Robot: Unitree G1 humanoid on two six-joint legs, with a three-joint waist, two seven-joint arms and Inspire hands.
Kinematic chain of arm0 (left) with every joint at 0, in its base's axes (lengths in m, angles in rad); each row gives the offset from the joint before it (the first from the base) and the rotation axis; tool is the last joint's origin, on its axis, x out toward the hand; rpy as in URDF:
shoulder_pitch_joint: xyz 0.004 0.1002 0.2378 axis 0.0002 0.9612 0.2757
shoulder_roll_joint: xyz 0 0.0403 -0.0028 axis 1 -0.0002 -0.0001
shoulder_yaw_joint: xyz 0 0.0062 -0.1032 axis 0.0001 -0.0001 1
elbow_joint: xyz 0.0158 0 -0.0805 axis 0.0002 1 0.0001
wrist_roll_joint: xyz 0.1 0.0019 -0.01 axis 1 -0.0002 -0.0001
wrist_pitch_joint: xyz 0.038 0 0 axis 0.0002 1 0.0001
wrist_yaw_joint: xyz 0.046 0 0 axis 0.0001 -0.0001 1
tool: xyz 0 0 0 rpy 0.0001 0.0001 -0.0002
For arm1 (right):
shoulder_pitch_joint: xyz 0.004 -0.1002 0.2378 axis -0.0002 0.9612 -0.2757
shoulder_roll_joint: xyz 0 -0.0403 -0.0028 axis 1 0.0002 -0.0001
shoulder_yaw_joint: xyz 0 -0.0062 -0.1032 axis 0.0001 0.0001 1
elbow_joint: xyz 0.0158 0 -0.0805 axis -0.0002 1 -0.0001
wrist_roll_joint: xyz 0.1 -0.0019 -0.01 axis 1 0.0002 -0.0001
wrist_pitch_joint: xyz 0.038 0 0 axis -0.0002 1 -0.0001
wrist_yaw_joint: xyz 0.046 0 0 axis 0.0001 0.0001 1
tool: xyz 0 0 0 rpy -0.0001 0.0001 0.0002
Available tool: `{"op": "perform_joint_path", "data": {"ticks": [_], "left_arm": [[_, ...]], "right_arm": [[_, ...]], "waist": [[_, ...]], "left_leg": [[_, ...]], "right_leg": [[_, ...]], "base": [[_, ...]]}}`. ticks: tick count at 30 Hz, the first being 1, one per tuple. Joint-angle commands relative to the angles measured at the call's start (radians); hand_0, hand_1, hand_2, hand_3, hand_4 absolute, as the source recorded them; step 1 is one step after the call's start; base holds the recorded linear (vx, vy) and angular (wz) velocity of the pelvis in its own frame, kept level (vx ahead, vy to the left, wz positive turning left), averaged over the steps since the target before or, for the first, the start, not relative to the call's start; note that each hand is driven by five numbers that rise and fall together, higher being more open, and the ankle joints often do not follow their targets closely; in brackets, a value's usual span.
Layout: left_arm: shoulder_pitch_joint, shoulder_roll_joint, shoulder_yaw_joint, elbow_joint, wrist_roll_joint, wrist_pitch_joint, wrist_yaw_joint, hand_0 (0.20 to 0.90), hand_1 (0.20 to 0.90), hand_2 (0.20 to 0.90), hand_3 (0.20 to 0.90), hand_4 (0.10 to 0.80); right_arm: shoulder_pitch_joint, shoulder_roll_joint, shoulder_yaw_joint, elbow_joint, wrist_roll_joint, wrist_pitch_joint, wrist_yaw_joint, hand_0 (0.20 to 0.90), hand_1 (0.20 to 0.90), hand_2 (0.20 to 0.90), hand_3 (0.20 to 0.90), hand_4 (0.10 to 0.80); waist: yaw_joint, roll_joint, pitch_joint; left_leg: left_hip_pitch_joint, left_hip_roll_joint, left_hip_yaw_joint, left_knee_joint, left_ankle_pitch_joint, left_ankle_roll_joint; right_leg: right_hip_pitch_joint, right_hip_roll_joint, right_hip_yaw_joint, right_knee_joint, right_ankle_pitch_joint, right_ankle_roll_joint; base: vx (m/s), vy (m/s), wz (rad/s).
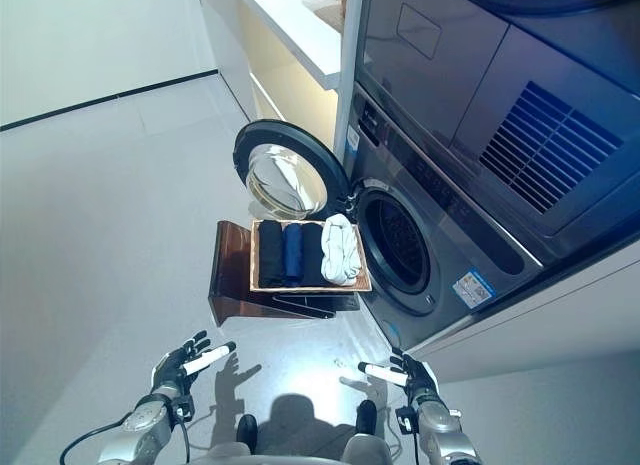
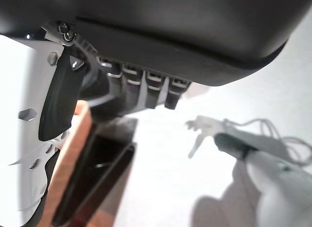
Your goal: Pick up the clothes and place them into the washing machine
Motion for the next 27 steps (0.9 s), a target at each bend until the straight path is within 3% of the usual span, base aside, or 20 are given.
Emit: {"op": "perform_joint_path", "data": {"ticks": [1,20,27], "left_arm": [[-0.041,0.036,0.005,-0.063,-0.002,-0.063,-0.010,0.900,0.900,0.900,0.900,0.800],[-0.026,0.031,0.011,-0.013,0.034,-0.040,0.003,0.900,0.900,0.900,0.900,0.800],[-0.014,0.025,0.008,-0.022,-0.004,-0.031,-0.006,0.900,0.900,0.900,0.900,0.800]], "right_arm": [[-0.037,-0.060,0.019,-0.042,-0.024,-0.059,-0.008,0.900,0.900,0.900,0.900,0.800],[-0.003,-0.050,0.015,-0.025,-0.003,-0.050,-0.004,0.900,0.900,0.900,0.900,0.800],[0.007,-0.052,0.019,-0.023,0.000,-0.040,-0.002,0.900,0.900,0.900,0.900,0.800]], "waist": [[0.004,0.008,-0.051],[-0.008,0.011,-0.067],[-0.010,0.004,-0.061]], "left_leg": [[-0.027,-0.052,-0.020,-0.006,0.039,0.028],[0.022,-0.027,-0.017,-0.008,0.016,0.016],[0.028,0.000,-0.027,0.016,0.015,0.004]], "right_leg": [[0.054,0.044,0.002,0.006,-0.054,0.002],[0.085,0.069,0.029,0.009,-0.083,-0.017],[0.093,0.095,0.043,0.017,-0.095,-0.036]], "base": [[0.000,0.000,0.00],[0.028,-0.014,-0.01],[0.017,-0.044,-0.01]]}}
